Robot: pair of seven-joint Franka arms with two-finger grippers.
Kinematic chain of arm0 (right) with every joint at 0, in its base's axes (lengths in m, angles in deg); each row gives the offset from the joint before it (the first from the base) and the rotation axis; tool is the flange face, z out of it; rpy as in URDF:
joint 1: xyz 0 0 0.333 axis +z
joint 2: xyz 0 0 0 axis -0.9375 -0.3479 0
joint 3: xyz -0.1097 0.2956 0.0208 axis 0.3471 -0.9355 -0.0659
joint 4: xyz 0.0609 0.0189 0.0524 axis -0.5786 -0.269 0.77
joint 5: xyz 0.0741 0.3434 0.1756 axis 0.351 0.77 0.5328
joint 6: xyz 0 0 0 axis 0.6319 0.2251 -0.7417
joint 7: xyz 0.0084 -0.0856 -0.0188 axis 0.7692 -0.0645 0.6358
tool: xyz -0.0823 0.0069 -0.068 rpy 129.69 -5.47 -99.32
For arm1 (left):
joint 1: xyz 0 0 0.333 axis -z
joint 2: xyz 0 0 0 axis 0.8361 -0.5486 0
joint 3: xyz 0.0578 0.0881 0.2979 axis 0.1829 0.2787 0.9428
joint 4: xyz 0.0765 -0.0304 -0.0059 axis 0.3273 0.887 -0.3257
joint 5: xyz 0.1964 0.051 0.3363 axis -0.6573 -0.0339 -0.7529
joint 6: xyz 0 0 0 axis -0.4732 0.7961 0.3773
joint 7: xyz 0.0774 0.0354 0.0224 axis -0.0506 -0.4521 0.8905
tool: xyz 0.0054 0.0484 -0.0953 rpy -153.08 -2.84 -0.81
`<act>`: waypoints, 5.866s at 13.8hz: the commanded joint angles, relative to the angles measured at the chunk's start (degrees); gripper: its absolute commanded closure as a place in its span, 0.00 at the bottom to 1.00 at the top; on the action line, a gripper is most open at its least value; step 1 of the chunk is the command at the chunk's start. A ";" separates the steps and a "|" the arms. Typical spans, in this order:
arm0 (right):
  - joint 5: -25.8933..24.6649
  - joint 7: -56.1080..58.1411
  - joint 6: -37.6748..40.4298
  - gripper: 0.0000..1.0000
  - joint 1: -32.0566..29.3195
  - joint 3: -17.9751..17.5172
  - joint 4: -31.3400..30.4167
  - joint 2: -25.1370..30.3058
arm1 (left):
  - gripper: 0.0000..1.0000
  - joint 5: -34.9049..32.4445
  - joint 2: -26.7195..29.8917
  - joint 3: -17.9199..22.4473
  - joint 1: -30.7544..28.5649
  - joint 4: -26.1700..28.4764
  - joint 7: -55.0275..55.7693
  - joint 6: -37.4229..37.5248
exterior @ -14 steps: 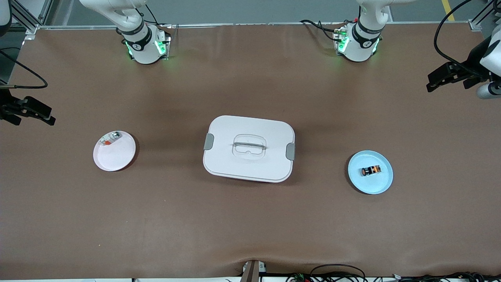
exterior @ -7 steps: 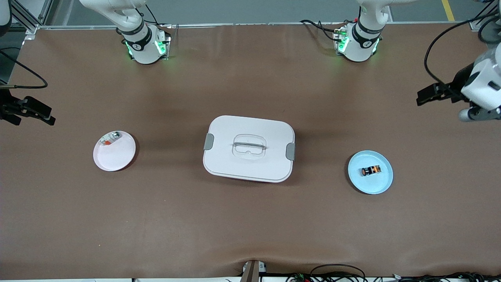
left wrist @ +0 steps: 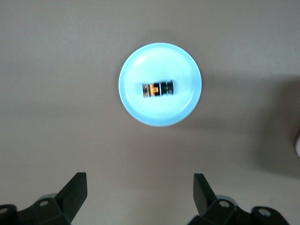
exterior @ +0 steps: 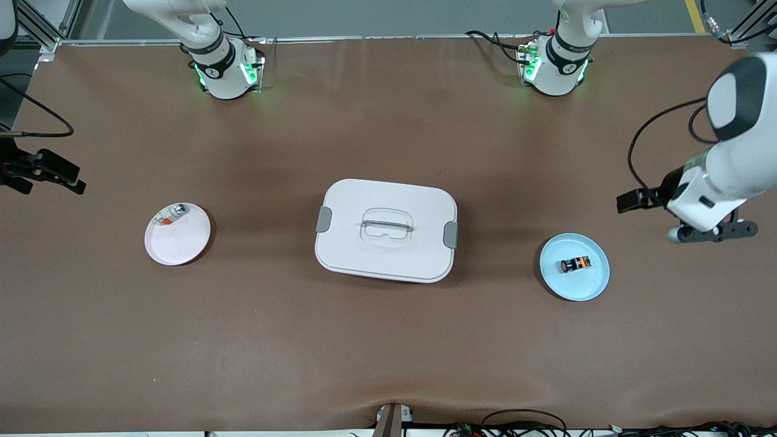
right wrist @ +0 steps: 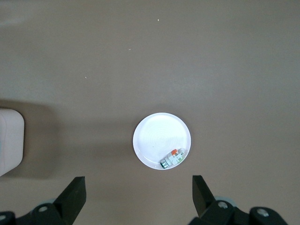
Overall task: Transfer orange switch to right arm and place
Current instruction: 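Lower the left gripper onto the orange switch on the blue plate, then close the left gripper on the switch and lift it, then carry the switch over the box while the right gripper reaches toward it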
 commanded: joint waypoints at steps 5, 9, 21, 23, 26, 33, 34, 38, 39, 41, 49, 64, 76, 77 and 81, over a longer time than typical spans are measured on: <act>-0.78 0.17 0.89 0.00 0.07 0.15 1.22 -0.49 | 0.00 -1.89 -8.42 -0.01 -0.04 3.81 1.31 -14.97; -0.78 0.17 0.89 0.00 0.07 0.15 1.22 -0.41 | 0.00 -1.89 -12.30 -0.18 0.14 6.96 2.54 -24.36; -0.78 0.17 0.89 0.00 0.07 0.15 1.31 -0.41 | 0.00 -1.89 -21.17 -0.18 0.23 8.47 3.69 -35.11; -0.78 0.17 0.89 0.00 0.07 0.15 1.31 -0.41 | 0.00 -1.89 -22.23 -0.18 0.23 8.47 3.69 -36.34; -0.78 0.17 0.89 0.00 0.07 0.15 1.57 -0.41 | 0.00 -1.89 -22.94 -0.18 0.23 8.47 3.69 -37.05; -0.78 0.17 0.97 0.00 -0.02 0.24 1.57 -0.41 | 0.41 -1.89 -23.55 -0.36 0.49 8.47 3.69 -37.05; -0.78 0.17 0.97 0.00 -0.02 0.24 1.57 -0.41 | 0.65 -1.89 -23.55 -0.45 0.49 8.47 3.69 -36.96; -0.78 0.17 0.97 0.00 -0.11 0.24 1.57 -0.41 | 1.00 -1.27 -21.89 -0.62 0.31 8.20 3.51 -36.34; -0.78 0.17 0.97 0.00 -0.11 0.24 1.57 -0.41 | 1.00 -1.19 -20.93 -0.80 0.40 8.20 3.60 -36.00; -0.78 0.17 0.97 0.00 -0.02 0.16 1.57 -0.49 | 1.00 -0.92 -19.17 -2.02 0.23 7.94 3.69 -34.07; -0.52 0.17 1.50 0.00 -0.02 0.15 1.66 -0.41 | 1.00 -0.92 -12.30 -9.49 0.14 2.94 18.33 -21.69; -0.08 -6.55 3.25 0.00 9.89 -0.20 0.87 -0.76 | 1.00 19.17 -14.06 -24.35 3.47 -10.24 54.22 -12.96; 19.49 -40.34 -18.57 0.00 31.61 -0.55 -15.26 3.45 | 1.00 29.30 -22.58 -24.27 16.65 -19.66 75.58 -18.93; 20.39 -40.87 -23.93 0.00 33.18 -0.64 -18.52 4.59 | 1.00 29.66 -23.02 -24.27 17.18 -19.66 76.28 -19.72; 20.66 -44.48 -33.37 0.00 36.89 -0.64 -22.50 4.43 | 1.00 30.19 -23.90 -24.27 19.12 -19.75 82.43 -22.11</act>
